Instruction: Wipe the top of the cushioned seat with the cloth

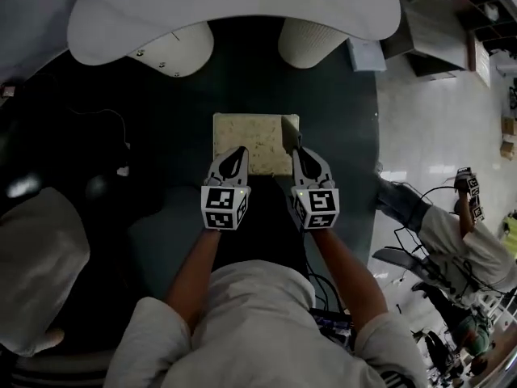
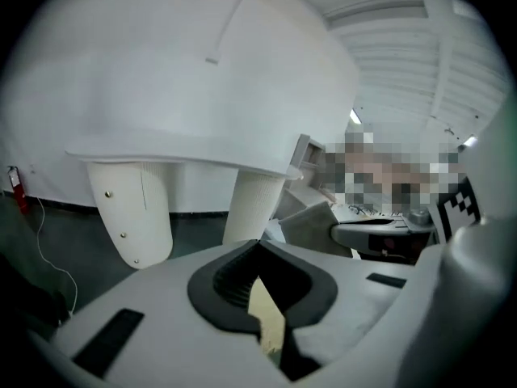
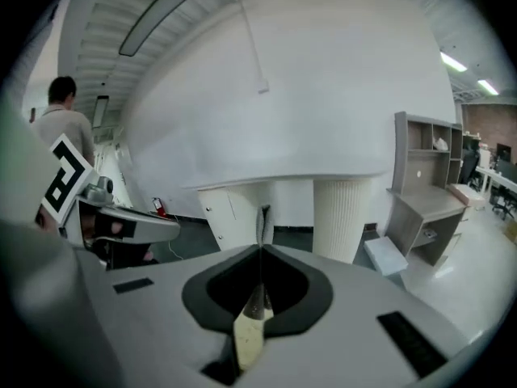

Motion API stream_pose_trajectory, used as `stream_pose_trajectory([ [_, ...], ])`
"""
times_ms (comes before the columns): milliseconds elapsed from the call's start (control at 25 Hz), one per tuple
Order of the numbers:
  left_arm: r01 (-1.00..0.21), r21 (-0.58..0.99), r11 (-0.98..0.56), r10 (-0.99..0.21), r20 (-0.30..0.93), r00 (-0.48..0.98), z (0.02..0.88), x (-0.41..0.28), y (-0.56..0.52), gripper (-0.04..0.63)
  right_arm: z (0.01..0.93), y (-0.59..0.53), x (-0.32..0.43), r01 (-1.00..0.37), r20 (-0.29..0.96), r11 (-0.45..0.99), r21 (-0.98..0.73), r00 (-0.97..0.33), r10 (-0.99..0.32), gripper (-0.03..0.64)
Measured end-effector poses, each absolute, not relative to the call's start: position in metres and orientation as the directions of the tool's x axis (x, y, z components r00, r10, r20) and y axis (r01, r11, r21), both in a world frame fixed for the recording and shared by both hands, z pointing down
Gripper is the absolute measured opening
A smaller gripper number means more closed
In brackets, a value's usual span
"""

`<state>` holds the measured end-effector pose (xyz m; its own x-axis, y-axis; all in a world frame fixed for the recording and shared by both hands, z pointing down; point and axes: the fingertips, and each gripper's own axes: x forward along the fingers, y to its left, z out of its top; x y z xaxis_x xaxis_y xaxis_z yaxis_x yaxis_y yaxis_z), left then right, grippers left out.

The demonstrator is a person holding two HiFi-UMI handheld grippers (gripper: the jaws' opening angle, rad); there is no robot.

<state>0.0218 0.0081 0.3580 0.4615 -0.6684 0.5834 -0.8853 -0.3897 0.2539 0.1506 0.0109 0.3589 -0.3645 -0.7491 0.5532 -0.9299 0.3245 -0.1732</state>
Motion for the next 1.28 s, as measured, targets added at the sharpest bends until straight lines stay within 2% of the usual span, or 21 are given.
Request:
stream_pose_trajectory([
  [280, -0.913, 0.240, -0.328, -0.771, 0.491, 0.406, 0.268, 0.001, 0.044, 0.014, 0.243, 0.038, 0.122, -0.932, 0.441, 0.351, -0.089, -0.353, -0.825, 0.017],
  [440, -0.902, 0.181, -0.392, -0.782, 0.450, 0.430, 0.223, 0.005, 0.070, 0.014, 0.197, 0.054, 0.117, -0.932, 0.389, 0.354, -0.079, -0.355, -0.850, 0.017],
  [760, -0.895, 0.146, -0.422, -0.810, 0.382, 0.445, 0.165, 0.016, 0.100, 0.014, 0.157, 0.097, 0.132, -0.930, 0.402, 0.368, -0.009, -0.340, -0.850, 0.017],
  [1080, -0.899, 0.074, -0.432, -0.829, 0.361, 0.428, 0.139, 0.058, 0.144, 0.014, 0.109, 0.148, 0.178, -0.913, 0.314, 0.408, 0.012, -0.384, -0.868, 0.017],
  [1280, -0.915, 0.106, -0.388, -0.864, 0.305, 0.402, 0.113, 0.116, 0.184, 0.014, 0.086, 0.191, 0.232, -0.899, 0.278, 0.436, 0.024, -0.413, -0.867, 0.017],
])
